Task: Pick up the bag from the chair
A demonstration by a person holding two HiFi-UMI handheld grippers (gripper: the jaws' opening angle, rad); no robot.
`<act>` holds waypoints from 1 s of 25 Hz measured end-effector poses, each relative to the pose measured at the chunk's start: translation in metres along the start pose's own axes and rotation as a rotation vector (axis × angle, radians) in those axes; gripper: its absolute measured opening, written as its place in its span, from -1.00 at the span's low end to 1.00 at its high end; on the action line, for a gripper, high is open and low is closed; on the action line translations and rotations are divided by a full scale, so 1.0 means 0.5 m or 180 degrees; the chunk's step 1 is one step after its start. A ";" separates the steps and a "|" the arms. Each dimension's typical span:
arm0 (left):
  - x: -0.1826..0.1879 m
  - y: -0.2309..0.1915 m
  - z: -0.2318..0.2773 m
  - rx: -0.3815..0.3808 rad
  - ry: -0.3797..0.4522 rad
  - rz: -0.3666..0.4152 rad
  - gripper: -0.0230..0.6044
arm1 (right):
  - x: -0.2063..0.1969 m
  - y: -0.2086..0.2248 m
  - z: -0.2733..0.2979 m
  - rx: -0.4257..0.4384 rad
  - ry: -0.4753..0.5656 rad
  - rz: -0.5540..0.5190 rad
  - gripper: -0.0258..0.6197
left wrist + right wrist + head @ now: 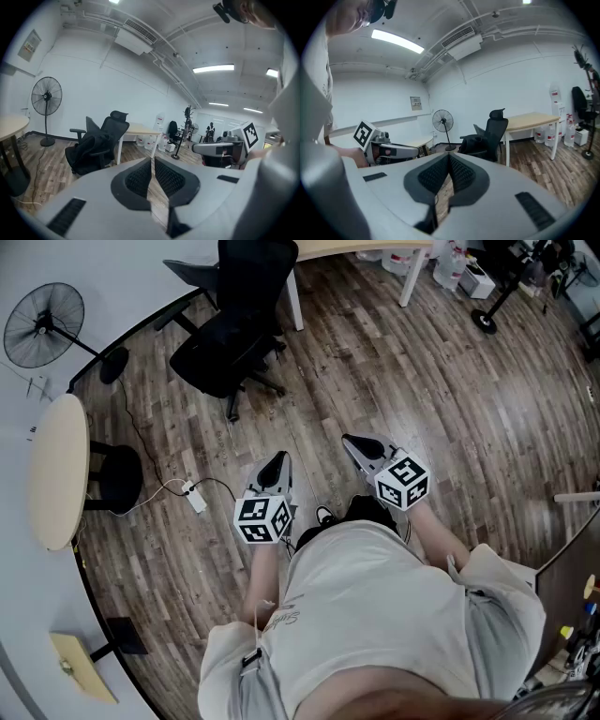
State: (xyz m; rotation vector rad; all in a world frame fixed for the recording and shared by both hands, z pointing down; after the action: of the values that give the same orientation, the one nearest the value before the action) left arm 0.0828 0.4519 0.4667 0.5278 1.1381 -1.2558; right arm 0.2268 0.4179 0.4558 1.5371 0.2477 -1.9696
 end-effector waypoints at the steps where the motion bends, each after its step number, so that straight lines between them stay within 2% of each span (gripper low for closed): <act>1: 0.001 -0.003 0.002 -0.0002 0.0005 -0.0007 -0.82 | 0.003 0.000 0.005 0.0000 -0.0006 -0.0020 -0.93; 12: 0.015 -0.044 0.018 -0.0008 0.0049 -0.0145 -0.82 | 0.044 0.027 0.036 -0.0095 0.0086 -0.0087 -0.93; 16: -0.008 -0.060 0.041 -0.0023 -0.0060 -0.0197 -0.82 | 0.020 0.037 0.041 -0.0189 -0.0074 -0.0225 -0.93; 20: 0.002 -0.053 0.080 -0.0130 -0.0167 -0.0154 -0.82 | 0.007 0.062 0.046 -0.0110 -0.0128 0.0033 -0.93; 25: 0.029 -0.062 0.151 -0.0182 -0.0269 -0.0099 -0.82 | 0.010 0.107 0.095 -0.0032 -0.0185 -0.0015 -0.93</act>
State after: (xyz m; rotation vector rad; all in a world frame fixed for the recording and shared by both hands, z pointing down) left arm 0.0812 0.3730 0.4921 0.4119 1.1113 -1.2571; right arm 0.2181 0.3503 0.4776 1.4716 0.2370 -2.0104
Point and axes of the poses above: the fingertips, and each gripper's own axes: z forward along the fingers, y to its right, x out of its top, the point moved 1 cm from there along -z, backward along the fingers, and after that the axes turned 4 degrees about -y, right-handed, at the moved point
